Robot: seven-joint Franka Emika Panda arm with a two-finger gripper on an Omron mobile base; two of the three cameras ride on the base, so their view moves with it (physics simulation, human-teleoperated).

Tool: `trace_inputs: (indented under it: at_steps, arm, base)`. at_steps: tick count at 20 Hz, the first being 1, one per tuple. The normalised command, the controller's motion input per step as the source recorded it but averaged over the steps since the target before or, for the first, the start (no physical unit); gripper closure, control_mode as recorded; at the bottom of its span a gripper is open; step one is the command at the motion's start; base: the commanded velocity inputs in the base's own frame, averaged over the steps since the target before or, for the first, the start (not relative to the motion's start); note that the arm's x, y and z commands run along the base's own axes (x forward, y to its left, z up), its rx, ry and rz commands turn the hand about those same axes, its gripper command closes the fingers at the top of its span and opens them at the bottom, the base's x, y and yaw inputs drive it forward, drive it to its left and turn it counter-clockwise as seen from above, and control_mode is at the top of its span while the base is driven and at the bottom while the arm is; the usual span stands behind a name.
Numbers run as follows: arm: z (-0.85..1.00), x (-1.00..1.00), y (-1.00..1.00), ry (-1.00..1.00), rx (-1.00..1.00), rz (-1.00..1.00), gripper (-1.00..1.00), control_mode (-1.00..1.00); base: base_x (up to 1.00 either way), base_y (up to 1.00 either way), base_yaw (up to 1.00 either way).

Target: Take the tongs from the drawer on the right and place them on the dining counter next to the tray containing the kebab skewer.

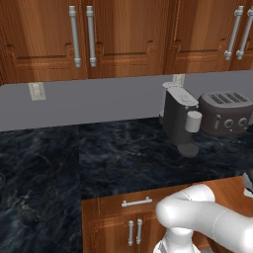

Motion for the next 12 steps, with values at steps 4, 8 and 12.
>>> trace_inputs:
  at_steps: [4, 8, 12]
  arm:
    - [-0.15, 0.00, 0.02, 0.00, 0.00, 0.02, -1.00, -1.00]
    - [-0.10, 0.00, 0.04, 0.00, 0.00, 0.02, -1.00, -1.00]
    - [-0.08, 0.00, 0.00, 0.00, 0.00, 0.02, -1.00, -1.00]
  base:
    - [0.00, 0.00, 0.00]
    - [0.00, 0.00, 0.00]
    - [0.00, 0.00, 0.00]
